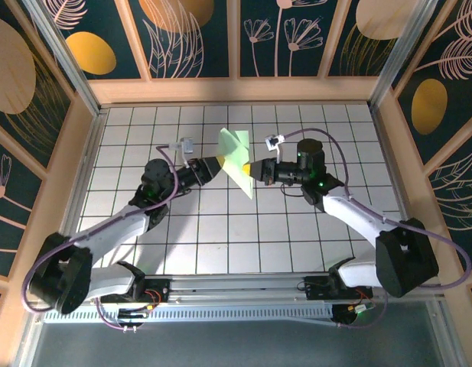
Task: Fold a paper plane with a square sheet of paper (fold left side to right side)
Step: Turn over the paper at the center of the table.
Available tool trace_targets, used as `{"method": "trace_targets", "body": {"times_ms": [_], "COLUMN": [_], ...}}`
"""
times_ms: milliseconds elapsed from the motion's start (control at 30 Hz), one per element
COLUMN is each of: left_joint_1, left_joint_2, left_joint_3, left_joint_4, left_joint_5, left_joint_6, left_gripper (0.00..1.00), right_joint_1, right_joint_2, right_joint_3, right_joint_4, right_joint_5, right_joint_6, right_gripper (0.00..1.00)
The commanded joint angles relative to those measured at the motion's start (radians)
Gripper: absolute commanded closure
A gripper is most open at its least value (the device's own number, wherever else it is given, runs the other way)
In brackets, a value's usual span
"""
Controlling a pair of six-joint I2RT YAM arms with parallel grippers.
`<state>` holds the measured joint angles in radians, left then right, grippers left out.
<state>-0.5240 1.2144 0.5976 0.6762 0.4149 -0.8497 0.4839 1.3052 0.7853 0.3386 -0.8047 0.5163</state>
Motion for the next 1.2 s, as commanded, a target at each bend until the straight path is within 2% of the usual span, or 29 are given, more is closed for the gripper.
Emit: {"method": "trace_targets", "body": {"times_ms": [0, 33, 67, 167, 233, 333, 400, 533, 700, 833, 967, 1100, 1167], "left_joint_1": [-0.003, -0.003, -0.003, -0.002, -0.003, -0.003, -0.003, -0.002, -0.001, -0.001, -0.001, -0.001, -0.002], "left_joint_2": [-0.11, -0.134, -0.162, -0.232, -0.283, -0.356, -0.404, -0.479, -0.496, -0.474, -0.44, -0.408, -0.396], "left_joint_3": [0.021, 0.016, 0.008, -0.001, -0.004, 0.0, -0.009, -0.034, -0.035, -0.027, -0.012, 0.003, 0.0], "left_joint_4": [-0.198, -0.219, -0.243, -0.327, -0.399, -0.514, -0.555, -0.589, -0.616, -0.615, -0.614, -0.608, -0.594], "left_joint_5": [-0.177, -0.203, -0.23, -0.326, -0.425, -0.602, -0.677, -0.749, -0.772, -0.768, -0.752, -0.726, -0.712], "left_joint_6": [0.141, 0.15, 0.162, 0.19, 0.207, 0.221, 0.232, 0.235, 0.236, 0.238, 0.237, 0.236, 0.229], "left_gripper": [0.5, 0.48, 0.46, 0.45, 0.45, 0.43, 0.42, 0.41, 0.4, 0.4, 0.4, 0.4, 0.39], "right_joint_1": [0.006, 0.024, 0.054, 0.203, 0.292, 0.359, 0.382, 0.405, 0.444, 0.466, 0.47, 0.437, 0.41], "right_joint_2": [-0.048, -0.047, -0.038, 0.022, 0.114, 0.244, 0.316, 0.44, 0.631, 0.761, 0.759, 0.637, 0.567], "right_joint_3": [0.1, 0.13, 0.171, 0.293, 0.381, 0.465, 0.497, 0.541, 0.583, 0.647, 0.66, 0.606, 0.57], "right_joint_4": [-0.228, -0.298, -0.384, -0.619, -0.747, -0.877, -0.918, -0.94, -0.969, -1.02, -0.974, -0.886, -0.85], "right_joint_5": [0.236, 0.319, 0.462, 0.96, 1.285, 1.58, 1.677, 1.714, 1.748, 1.691, 1.497, 1.274, 1.189], "right_joint_6": [-0.14, -0.176, -0.225, -0.329, -0.347, -0.325, -0.309, -0.293, -0.293, -0.26, -0.263, -0.249, -0.236], "right_gripper": [1.0, 1.0, 1.0, 1.0, 1.0, 1.0, 1.0, 1.0, 1.0, 0.99, 0.7, 0.41, 0.3]}}
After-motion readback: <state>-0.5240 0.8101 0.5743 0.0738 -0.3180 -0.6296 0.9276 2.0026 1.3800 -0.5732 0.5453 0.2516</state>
